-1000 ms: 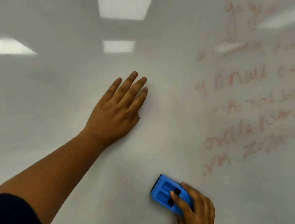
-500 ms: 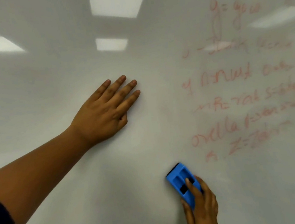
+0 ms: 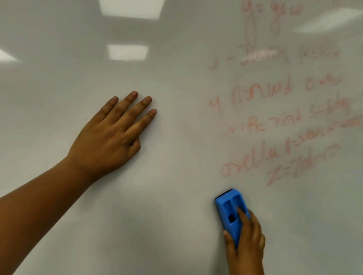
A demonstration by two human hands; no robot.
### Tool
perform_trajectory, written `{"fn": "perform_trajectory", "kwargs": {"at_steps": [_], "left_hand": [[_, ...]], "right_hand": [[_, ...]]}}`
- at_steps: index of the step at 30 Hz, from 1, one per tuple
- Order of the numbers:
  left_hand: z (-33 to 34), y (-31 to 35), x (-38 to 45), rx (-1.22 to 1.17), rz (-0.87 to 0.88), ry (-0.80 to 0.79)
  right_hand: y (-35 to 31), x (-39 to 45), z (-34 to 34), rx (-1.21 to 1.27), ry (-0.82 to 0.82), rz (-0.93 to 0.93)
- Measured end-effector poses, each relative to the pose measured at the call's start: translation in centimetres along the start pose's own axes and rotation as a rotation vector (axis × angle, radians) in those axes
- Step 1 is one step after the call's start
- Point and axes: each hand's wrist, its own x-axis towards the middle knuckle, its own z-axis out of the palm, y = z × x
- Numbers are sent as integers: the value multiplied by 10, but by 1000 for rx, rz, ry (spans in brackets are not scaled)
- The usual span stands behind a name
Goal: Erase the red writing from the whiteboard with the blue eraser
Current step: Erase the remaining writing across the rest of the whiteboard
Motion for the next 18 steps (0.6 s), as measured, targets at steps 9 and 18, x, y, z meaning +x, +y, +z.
{"fn": "perform_trajectory", "kwargs": {"at_steps": [9, 18], "left_hand": [[2, 0, 0, 1, -20, -5], [1, 1, 0, 0, -25, 7]], "right_hand": [[-7, 50, -24, 45, 72, 119], [-21, 15, -8, -125, 12, -110]]}}
